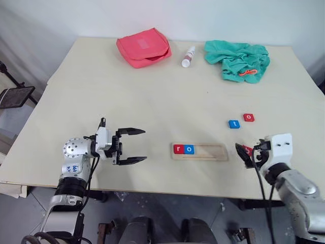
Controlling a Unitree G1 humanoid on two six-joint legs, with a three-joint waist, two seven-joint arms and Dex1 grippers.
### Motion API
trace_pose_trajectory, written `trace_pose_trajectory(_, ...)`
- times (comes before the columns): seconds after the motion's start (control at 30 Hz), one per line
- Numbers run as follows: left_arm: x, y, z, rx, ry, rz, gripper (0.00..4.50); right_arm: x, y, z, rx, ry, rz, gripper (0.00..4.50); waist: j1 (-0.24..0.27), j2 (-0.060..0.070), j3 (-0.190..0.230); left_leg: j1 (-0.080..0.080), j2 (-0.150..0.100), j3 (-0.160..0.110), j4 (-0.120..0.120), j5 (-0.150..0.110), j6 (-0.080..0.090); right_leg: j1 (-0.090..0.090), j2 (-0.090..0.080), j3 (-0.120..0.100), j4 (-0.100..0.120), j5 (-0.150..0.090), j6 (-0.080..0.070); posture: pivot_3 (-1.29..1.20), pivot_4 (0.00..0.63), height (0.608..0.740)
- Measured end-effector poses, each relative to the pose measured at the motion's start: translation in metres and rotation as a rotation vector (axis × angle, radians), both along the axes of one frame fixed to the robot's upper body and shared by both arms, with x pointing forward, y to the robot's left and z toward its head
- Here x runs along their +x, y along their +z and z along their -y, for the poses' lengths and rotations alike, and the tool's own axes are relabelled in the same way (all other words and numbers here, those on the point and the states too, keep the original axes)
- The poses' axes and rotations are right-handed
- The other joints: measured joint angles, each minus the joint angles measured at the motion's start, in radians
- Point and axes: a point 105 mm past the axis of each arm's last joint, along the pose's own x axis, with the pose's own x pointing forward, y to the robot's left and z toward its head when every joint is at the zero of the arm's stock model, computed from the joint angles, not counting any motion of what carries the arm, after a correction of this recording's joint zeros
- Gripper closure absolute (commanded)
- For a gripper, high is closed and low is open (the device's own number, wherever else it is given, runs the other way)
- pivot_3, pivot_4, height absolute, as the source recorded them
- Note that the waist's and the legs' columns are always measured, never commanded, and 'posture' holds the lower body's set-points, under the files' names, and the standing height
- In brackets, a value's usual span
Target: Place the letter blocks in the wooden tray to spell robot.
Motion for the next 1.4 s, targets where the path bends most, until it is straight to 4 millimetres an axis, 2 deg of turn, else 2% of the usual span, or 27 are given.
trace_pose_trajectory(0.37, 0.001, 0.001, 0.010, -0.019, -0.016, 0.002, 0.00, 0.014, 0.007, 0.031, -0.240, 0.385, -0.239, 0.04, 0.000, -0.001, 0.000, 0.000, 0.001, 0.001, 0.001, 0.000, 0.001, 0.002, 0.000, -0.003, -0.003, 0.000, 0.000, 0.00, 0.150, 0.740)
trace_pose_trajectory(0.7, -0.007, -0.005, 0.012, -0.034, 0.012, -0.004, 0.00, 0.022, -0.009, 0.023, -0.279, 0.592, -0.347, 0.04, 0.001, -0.001, 0.001, -0.001, 0.001, 0.000, 0.001, 0.000, 0.001, 0.002, -0.001, -0.005, -0.004, 0.000, 0.000, 0.00, 0.150, 0.740)
trace_pose_trajectory(0.83, -0.012, -0.008, 0.010, -0.033, 0.027, -0.009, 0.00, 0.021, -0.011, 0.020, -0.288, 0.625, -0.368, 0.85, 0.003, -0.001, 0.001, -0.001, 0.001, -0.001, 0.001, 0.000, 0.001, 0.003, -0.001, -0.006, -0.005, 0.000, 0.000, 0.00, 0.150, 0.740)
trace_pose_trajectory(0.97, -0.014, -0.009, 0.007, -0.023, 0.037, -0.012, 0.00, 0.019, -0.012, 0.019, -0.288, 0.639, -0.378, 2.30, 0.003, -0.001, 0.001, -0.001, 0.001, -0.001, 0.002, 0.000, 0.001, 0.005, -0.001, -0.006, -0.008, 0.000, 0.000, 0.00, 0.150, 0.740)
trace_pose_trajectory(1.07, -0.015, -0.007, 0.008, -0.024, 0.038, -0.005, 0.00, 0.018, -0.012, 0.018, -0.291, 0.645, -0.380, 3.04, 0.004, -0.001, 0.001, -0.001, 0.001, -0.001, 0.002, 0.000, 0.001, 0.006, -0.001, -0.006, -0.009, 0.000, 0.000, 0.00, 0.150, 0.740)
trace_pose_trajectory(1.2, -0.015, -0.008, 0.007, -0.024, 0.040, -0.008, 0.00, 0.016, -0.009, 0.018, -0.314, 0.643, -0.383, 3.04, 0.005, -0.001, 0.001, -0.001, 0.001, -0.001, 0.002, 0.000, 0.001, 0.005, -0.001, -0.006, -0.009, 0.000, 0.000, 0.00, 0.150, 0.740)
trace_pose_trajectory(1.27, -0.016, -0.009, 0.007, -0.023, 0.041, -0.012, 0.00, 0.016, -0.001, 0.015, -0.337, 0.646, -0.386, 3.04, 0.005, -0.001, 0.001, -0.001, 0.001, -0.001, 0.002, 0.000, 0.001, 0.005, -0.001, -0.006, -0.009, 0.000, 0.000, 0.00, 0.150, 0.740)
trace_pose_trajectory(1.4, -0.018, -0.011, 0.007, -0.018, 0.030, -0.015, 0.00, 0.016, 0.031, -0.011, -0.384, 0.729, -0.345, 3.04, 0.000, -0.001, 0.001, -0.001, 0.003, 0.000, 0.002, 0.000, 0.000, 0.005, 0.000, -0.006, -0.011, 0.000, 0.000, 0.00, 0.150, 0.740)
